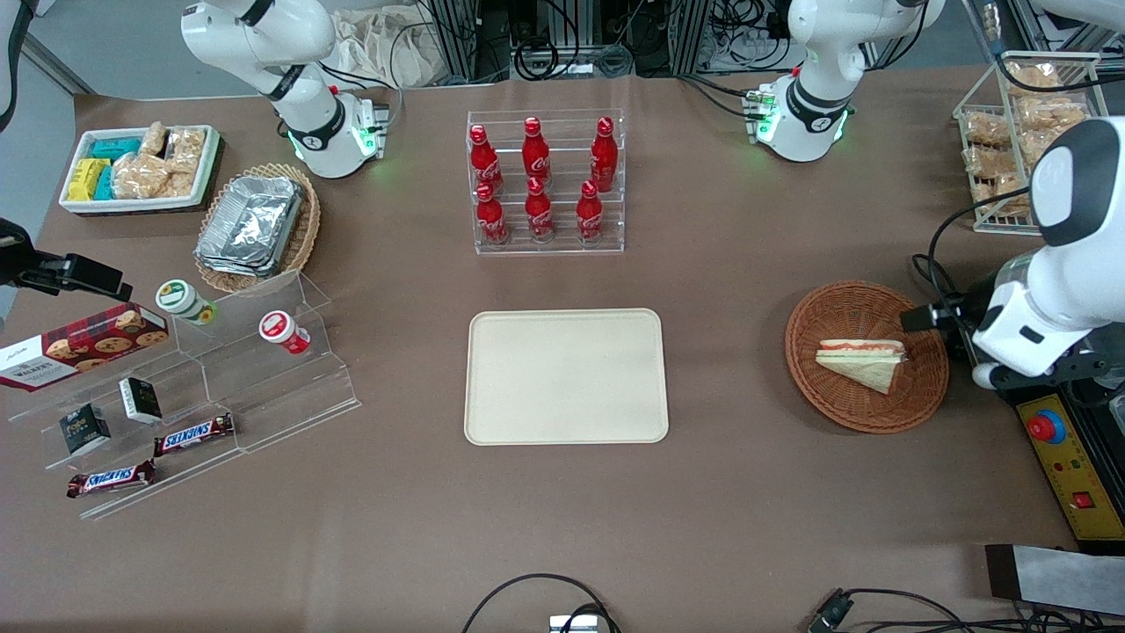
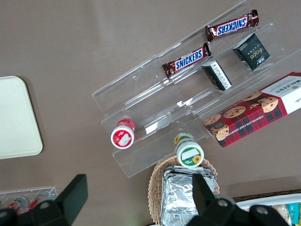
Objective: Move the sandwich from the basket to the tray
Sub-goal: 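Lower the open left gripper over the wrapped sandwich in the basket, then close the left gripper on the wrapped sandwich and lift it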
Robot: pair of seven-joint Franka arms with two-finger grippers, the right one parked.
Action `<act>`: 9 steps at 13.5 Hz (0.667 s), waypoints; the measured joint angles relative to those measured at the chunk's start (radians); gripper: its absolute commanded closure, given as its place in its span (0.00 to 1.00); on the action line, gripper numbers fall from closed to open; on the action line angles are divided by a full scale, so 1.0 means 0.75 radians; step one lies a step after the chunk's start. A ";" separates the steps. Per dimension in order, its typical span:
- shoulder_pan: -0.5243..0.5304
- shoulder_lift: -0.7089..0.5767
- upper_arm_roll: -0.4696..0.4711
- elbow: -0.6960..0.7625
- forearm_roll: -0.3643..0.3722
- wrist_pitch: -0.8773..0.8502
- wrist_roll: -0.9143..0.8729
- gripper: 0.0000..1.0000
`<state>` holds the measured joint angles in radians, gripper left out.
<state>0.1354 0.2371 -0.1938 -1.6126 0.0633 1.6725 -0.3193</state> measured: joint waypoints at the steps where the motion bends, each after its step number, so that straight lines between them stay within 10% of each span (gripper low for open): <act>1: 0.011 -0.004 0.000 -0.064 0.000 0.088 -0.086 0.00; 9: 0.089 -0.011 0.017 -0.496 0.003 0.602 -0.482 0.00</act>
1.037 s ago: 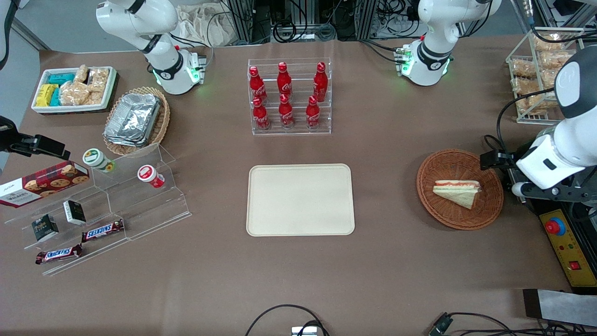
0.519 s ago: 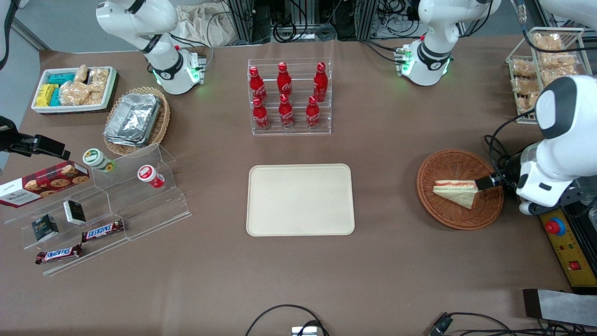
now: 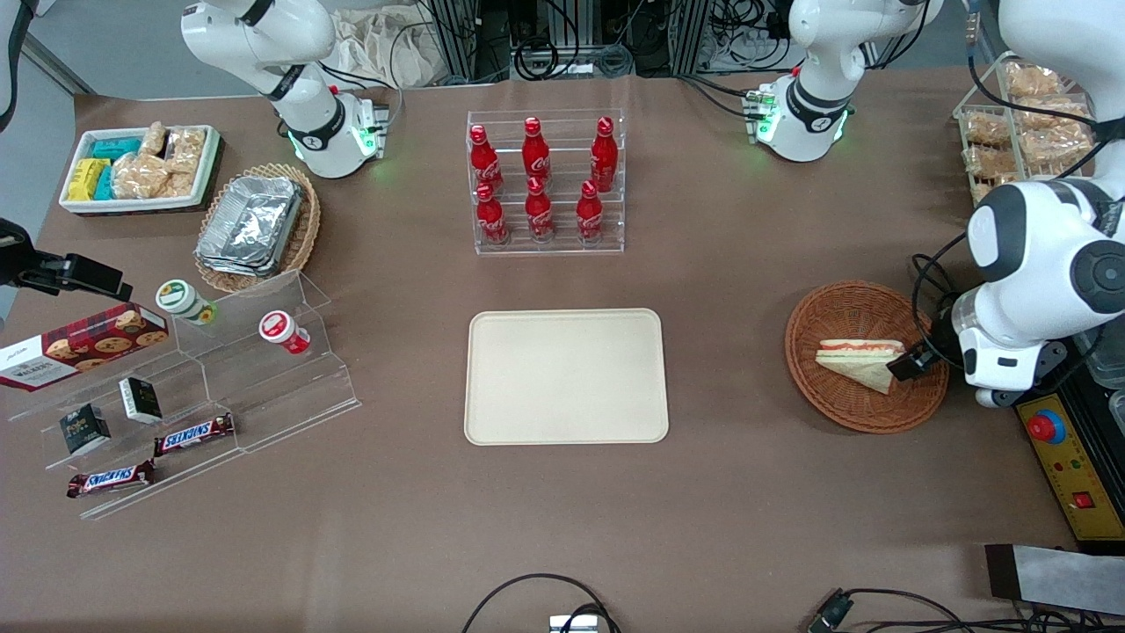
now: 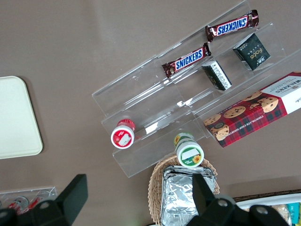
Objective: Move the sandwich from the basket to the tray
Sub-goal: 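Close the left gripper on the wrapped sandwich and lift it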
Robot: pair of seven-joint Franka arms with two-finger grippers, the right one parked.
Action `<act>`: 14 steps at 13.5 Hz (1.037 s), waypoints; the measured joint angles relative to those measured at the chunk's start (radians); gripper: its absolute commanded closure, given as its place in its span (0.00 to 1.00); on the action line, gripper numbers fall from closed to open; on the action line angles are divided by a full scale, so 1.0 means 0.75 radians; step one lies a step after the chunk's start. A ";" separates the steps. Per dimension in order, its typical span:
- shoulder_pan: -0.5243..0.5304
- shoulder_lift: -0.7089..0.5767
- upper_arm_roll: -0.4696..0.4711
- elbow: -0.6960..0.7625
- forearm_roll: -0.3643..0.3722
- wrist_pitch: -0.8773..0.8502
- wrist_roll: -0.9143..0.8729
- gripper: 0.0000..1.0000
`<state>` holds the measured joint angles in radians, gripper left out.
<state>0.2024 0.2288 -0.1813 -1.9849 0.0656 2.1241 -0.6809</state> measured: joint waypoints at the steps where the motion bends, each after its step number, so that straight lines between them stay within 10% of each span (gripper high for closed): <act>1: 0.001 0.002 0.000 -0.040 0.000 0.046 -0.027 0.00; 12: 0.032 0.127 0.007 -0.117 0.019 0.167 -0.179 0.00; 14: 0.032 0.149 0.008 -0.117 0.019 0.195 -0.183 0.27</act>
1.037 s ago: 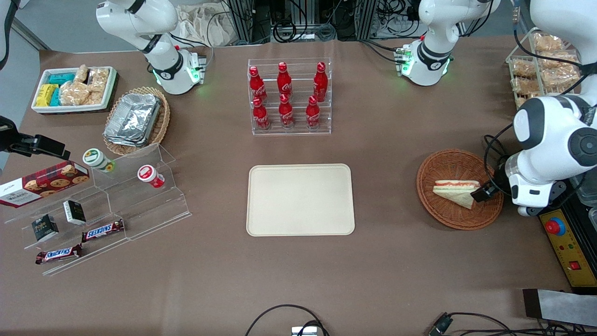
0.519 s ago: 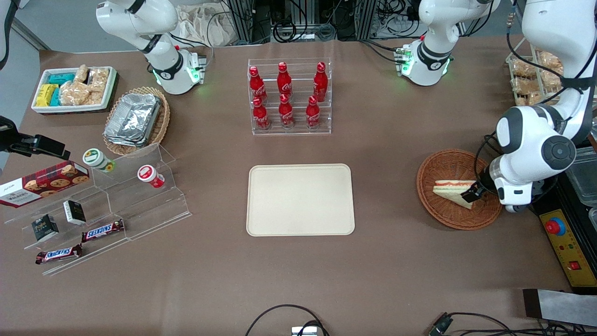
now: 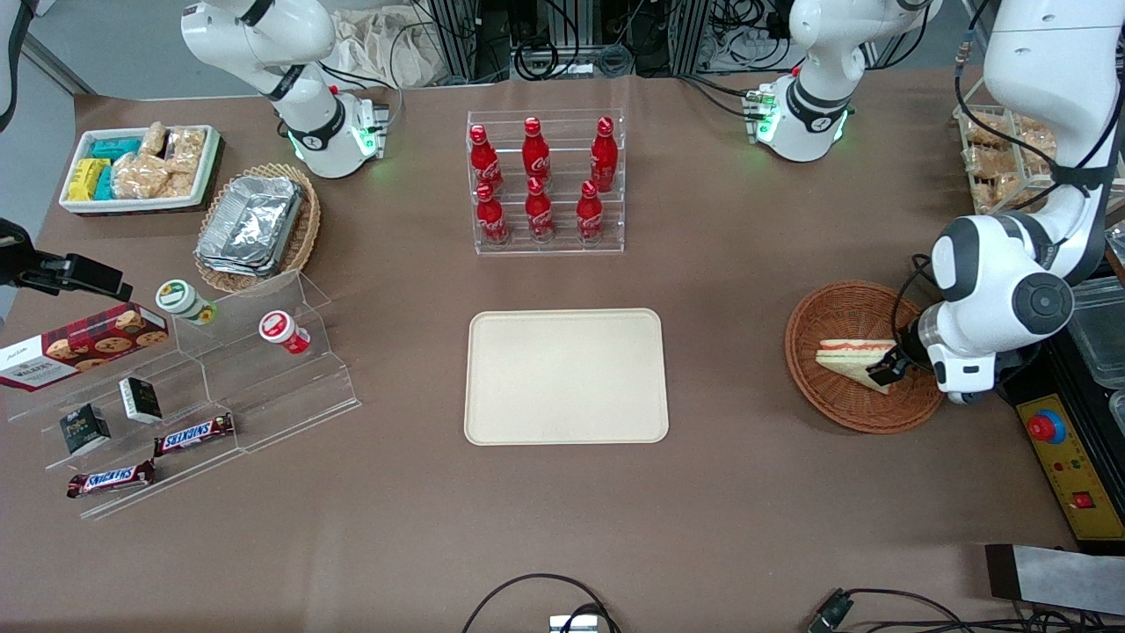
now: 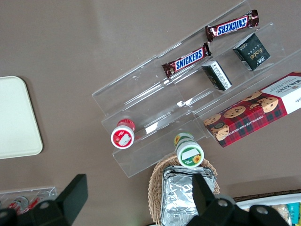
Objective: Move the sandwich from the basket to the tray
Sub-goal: 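Close the left gripper on the wrapped sandwich and lift it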
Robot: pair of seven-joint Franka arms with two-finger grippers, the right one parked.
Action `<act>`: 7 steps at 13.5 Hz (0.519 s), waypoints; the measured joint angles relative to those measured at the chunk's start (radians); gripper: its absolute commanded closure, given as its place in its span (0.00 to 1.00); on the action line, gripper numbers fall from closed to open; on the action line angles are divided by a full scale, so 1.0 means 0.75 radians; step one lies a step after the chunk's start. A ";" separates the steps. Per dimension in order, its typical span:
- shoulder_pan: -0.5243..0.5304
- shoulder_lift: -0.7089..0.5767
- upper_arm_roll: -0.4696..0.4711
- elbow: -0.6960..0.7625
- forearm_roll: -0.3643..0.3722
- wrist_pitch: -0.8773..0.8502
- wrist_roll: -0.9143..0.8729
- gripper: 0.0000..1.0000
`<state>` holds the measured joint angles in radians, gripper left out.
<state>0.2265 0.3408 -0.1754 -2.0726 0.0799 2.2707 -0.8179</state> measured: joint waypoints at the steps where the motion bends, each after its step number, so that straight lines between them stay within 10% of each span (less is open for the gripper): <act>1: 0.000 0.011 0.000 0.000 0.000 0.017 -0.015 0.73; 2: 0.000 0.022 0.000 0.000 0.011 0.030 -0.049 1.00; 7: 0.000 0.039 -0.005 0.014 0.117 0.053 -0.138 1.00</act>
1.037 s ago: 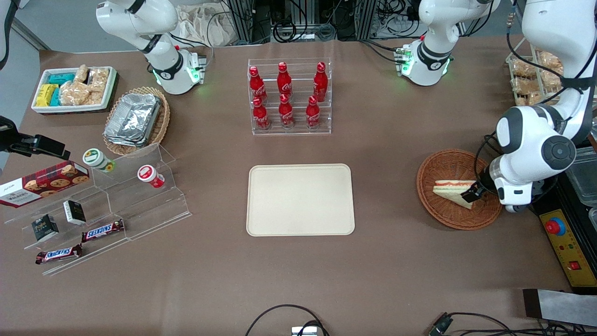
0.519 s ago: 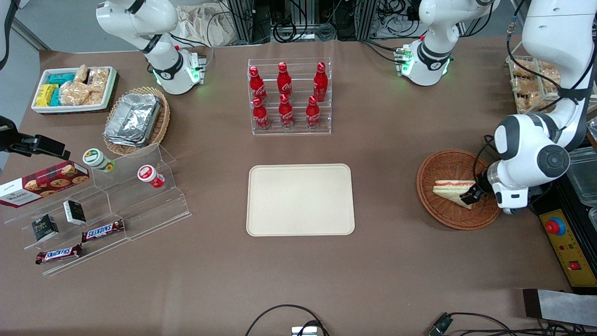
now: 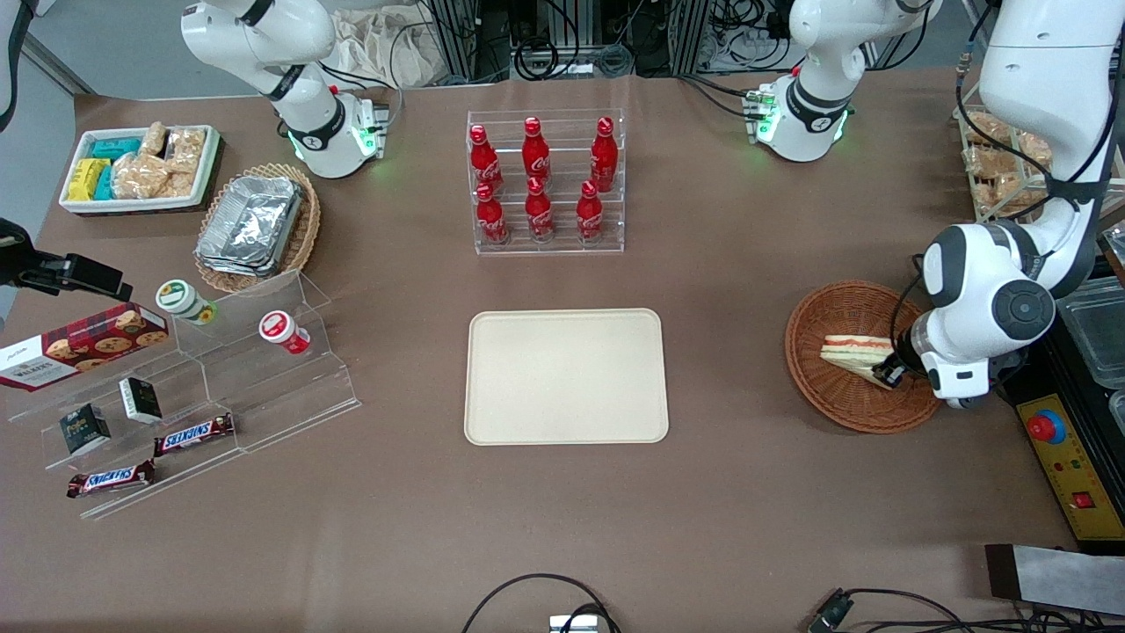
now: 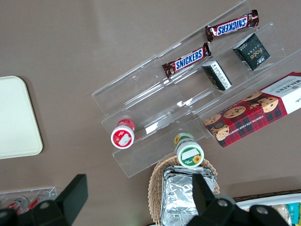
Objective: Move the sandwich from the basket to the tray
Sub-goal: 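Close the left gripper on the wrapped sandwich and lift it, then carry the sandwich with the left gripper over to the beige tray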
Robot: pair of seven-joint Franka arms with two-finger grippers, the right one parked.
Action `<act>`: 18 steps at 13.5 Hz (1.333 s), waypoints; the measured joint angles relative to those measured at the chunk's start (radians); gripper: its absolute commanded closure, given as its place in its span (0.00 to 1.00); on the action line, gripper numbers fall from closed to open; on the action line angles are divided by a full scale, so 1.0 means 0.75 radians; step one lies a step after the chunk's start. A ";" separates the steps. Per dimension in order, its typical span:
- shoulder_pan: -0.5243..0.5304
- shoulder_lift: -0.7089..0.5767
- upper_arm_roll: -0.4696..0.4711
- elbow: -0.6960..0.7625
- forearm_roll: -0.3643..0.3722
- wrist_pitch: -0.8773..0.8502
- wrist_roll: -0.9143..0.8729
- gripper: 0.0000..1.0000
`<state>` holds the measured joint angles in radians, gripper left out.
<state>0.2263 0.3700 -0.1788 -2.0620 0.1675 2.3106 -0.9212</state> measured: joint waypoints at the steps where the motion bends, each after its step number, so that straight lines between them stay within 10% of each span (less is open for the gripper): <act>1: 0.000 0.000 -0.001 0.015 0.002 -0.006 0.000 1.00; 7: -0.002 -0.006 -0.116 0.382 0.004 -0.446 0.002 1.00; 13: -0.024 0.019 -0.502 0.699 0.005 -0.715 0.244 1.00; 18: -0.334 0.333 -0.568 0.879 0.028 -0.665 0.311 1.00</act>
<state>-0.0239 0.6194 -0.6051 -1.4029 0.1881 1.8117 -0.6881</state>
